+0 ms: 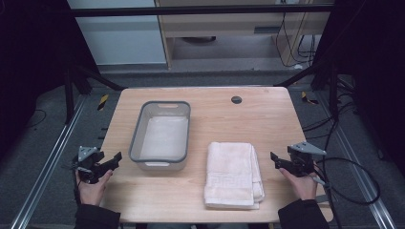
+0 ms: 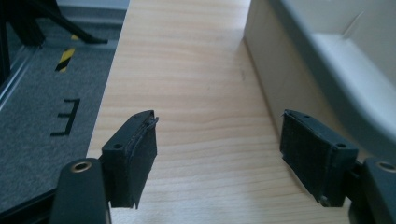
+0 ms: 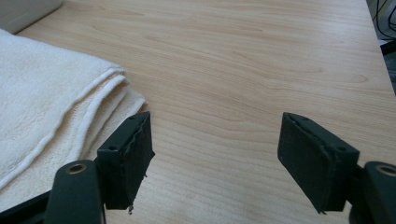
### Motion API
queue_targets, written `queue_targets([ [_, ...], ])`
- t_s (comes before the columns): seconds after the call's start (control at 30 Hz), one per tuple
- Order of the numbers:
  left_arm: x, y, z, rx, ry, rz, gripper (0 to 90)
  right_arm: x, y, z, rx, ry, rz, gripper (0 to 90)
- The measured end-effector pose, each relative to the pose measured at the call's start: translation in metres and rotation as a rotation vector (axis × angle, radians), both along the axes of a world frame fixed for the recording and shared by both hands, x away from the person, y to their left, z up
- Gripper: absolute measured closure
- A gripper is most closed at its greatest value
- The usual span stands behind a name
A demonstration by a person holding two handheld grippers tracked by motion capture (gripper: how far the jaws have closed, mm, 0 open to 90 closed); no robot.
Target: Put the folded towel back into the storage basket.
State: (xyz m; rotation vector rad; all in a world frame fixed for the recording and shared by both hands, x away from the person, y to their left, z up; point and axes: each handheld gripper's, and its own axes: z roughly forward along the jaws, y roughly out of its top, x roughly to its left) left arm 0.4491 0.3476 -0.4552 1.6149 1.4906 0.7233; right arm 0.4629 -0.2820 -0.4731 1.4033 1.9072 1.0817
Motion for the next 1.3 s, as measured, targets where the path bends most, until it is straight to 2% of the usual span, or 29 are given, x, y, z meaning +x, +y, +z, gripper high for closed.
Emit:
queue_targets([
  [0.07,-0.007,-0.007,0.009,-0.005,-0.038,-0.023,30.3,-0.003,0.0,0.005,-0.008,-0.015,0.001,28.7],
  [0.2,-0.011,-0.015,0.015,0.008,-0.061,-0.046,32.1,-0.005,-0.001,0.011,0.004,-0.04,-0.005,30.7],
  [0.27,-0.014,-0.023,0.02,0.021,-0.083,-0.061,32.9,-0.005,-0.002,0.015,0.035,-0.036,-0.005,33.8],
  [0.4,-0.018,-0.029,0.025,0.016,-0.105,-0.071,33.9,-0.006,-0.002,0.017,0.059,-0.032,0.0,37.1],
  [0.57,-0.022,-0.036,0.032,-0.002,-0.127,-0.097,34.8,-0.006,0.0,0.022,0.06,-0.036,0.008,43.6],
  [0.8,-0.026,-0.048,0.038,-0.051,-0.13,-0.135,35.9,-0.005,0.004,0.032,0.076,-0.057,0.036,44.2],
  [1.03,-0.027,-0.059,0.042,-0.048,-0.141,-0.169,35.6,-0.003,0.005,0.039,0.079,-0.06,0.057,43.0],
  [1.3,-0.023,-0.076,0.046,-0.034,-0.143,-0.204,34.5,0.004,0.007,0.055,0.074,-0.076,0.085,41.4],
])
